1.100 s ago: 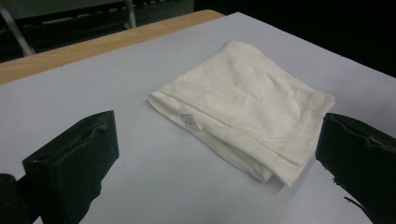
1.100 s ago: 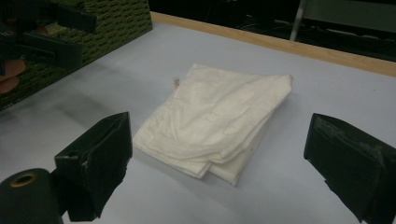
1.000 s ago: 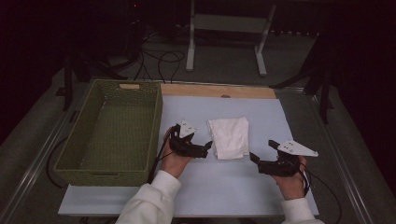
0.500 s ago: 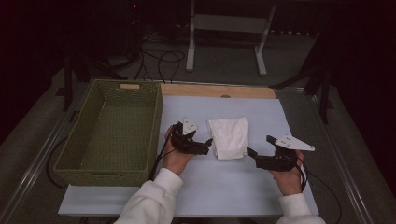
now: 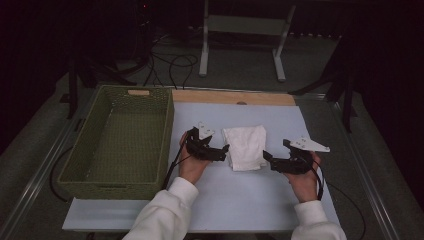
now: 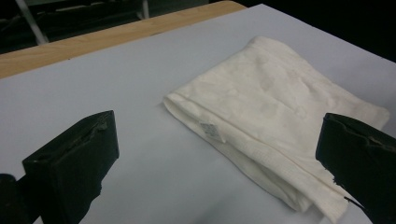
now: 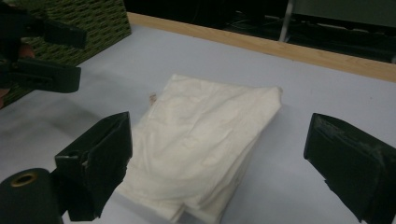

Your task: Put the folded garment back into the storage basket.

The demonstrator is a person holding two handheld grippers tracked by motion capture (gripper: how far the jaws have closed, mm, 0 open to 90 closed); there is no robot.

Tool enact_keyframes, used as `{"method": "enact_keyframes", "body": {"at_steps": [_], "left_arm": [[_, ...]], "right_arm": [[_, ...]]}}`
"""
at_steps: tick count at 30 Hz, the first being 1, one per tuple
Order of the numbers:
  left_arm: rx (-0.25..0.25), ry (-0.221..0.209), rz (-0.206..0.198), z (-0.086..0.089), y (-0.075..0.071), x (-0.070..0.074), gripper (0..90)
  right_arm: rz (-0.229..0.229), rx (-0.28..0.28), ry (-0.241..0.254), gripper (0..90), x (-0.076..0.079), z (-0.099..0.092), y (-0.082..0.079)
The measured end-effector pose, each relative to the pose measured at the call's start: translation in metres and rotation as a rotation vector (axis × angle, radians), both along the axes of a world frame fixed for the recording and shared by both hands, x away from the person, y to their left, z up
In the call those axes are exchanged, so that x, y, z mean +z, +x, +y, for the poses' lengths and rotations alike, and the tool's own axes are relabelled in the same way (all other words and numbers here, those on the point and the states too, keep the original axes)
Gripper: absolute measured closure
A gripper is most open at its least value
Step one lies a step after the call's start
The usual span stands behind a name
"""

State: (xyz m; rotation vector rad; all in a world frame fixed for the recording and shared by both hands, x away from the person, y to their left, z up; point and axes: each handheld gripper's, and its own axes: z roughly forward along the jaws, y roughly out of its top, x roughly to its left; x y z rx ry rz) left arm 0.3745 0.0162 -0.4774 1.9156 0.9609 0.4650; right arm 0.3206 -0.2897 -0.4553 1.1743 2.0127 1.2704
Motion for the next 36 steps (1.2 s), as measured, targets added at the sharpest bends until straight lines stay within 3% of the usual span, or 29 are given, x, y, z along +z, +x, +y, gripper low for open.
{"method": "enact_keyframes", "body": {"at_steps": [5, 13, 16, 18, 20, 25, 26, 27, 31, 36], "left_arm": [[0.011, -0.001, 0.000, -0.002, 0.005, -0.001, 0.1], [0.014, 0.025, -0.001, -0.006, 0.012, -0.002, 0.1], [0.014, 0.027, 0.000, -0.007, 0.013, -0.003, 0.1], [0.013, 0.028, 0.003, -0.008, 0.013, -0.004, 0.1], [0.015, 0.029, 0.007, -0.008, 0.014, -0.005, 0.1], [0.026, 0.024, 0.020, -0.010, 0.017, -0.010, 0.1], [0.026, 0.031, 0.020, -0.011, 0.018, -0.010, 0.1], [0.030, 0.028, 0.020, -0.012, 0.018, -0.011, 0.1], [0.028, 0.028, 0.028, -0.018, 0.019, -0.014, 0.1], [0.026, 0.043, 0.063, -0.024, 0.023, -0.015, 3.1]], "right_arm": [[0.007, -0.015, 0.000, 8.1, -0.002, 0.002, 0.011], [0.062, -0.046, -0.012, 8.7, -0.005, 0.008, 0.039], [0.116, -0.056, -0.005, 10.2, -0.014, 0.010, 0.048], [0.164, -0.065, 0.011, 15.0, -0.024, 0.011, 0.055], [0.177, -0.068, 0.013, 17.1, -0.027, 0.011, 0.057], [0.236, -0.110, 0.054, 34.9, -0.036, 0.009, 0.065], [0.236, -0.110, 0.054, 34.9, -0.036, 0.009, 0.065], [0.264, -0.118, 0.070, 38.9, -0.040, 0.008, 0.067], [0.305, -0.148, 0.087, 40.8, -0.046, 0.006, 0.071], [0.357, -0.179, 0.069, 47.0, -0.055, 0.009, 0.076]]}}
